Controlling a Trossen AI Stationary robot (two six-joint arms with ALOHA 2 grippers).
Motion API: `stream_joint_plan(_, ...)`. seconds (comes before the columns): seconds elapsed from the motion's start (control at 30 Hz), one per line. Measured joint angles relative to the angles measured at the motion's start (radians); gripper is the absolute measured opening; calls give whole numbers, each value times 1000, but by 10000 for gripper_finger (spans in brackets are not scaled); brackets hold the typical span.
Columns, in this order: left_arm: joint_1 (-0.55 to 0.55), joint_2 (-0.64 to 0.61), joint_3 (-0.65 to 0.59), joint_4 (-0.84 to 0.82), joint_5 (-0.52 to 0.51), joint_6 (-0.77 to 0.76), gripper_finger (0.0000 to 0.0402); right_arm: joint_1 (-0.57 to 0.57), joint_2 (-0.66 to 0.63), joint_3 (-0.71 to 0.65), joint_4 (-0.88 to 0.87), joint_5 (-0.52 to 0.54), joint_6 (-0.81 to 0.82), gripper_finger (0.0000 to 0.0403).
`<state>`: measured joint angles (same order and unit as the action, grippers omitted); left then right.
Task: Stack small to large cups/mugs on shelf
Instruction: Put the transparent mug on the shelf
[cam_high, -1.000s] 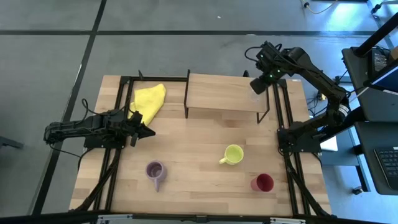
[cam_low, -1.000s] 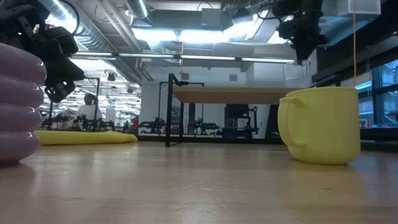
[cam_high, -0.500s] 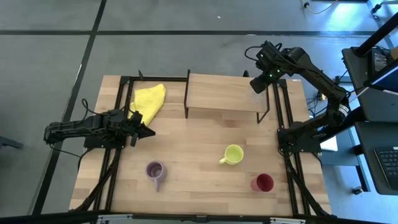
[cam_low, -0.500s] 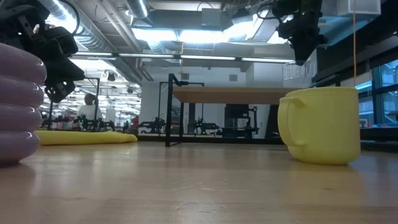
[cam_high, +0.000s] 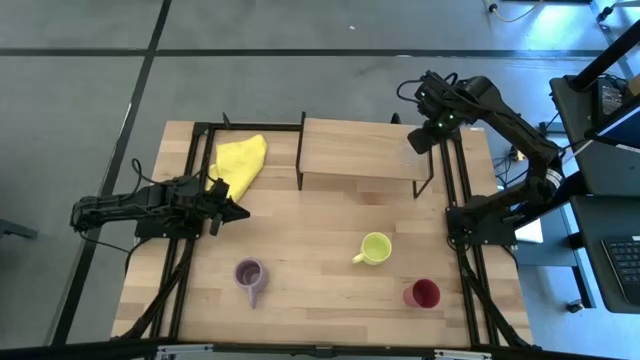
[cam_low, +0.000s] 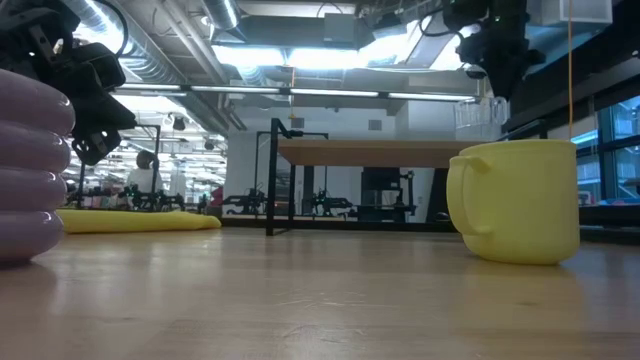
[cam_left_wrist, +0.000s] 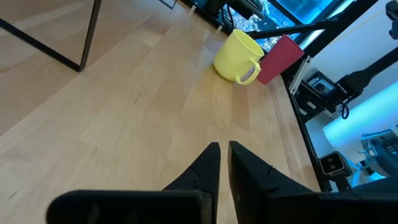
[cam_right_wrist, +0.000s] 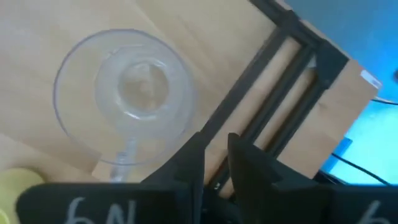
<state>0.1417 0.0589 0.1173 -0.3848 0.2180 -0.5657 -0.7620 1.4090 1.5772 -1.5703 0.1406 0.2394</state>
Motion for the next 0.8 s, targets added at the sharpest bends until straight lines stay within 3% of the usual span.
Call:
stream_joint_plan(0.17, 0, 0, 0, 0, 0, 0, 27, 2, -12, 0, 0, -50, 75, 65)
stream_joint_plan(0.33, 0, 0, 0, 0, 0, 0, 27, 45, -16, 0, 0, -147, 148, 11)
stream_joint_plan(0.8, 0, 0, 0, 0, 0, 0, 27, 147, -16, 0, 0, -111, 310, 4)
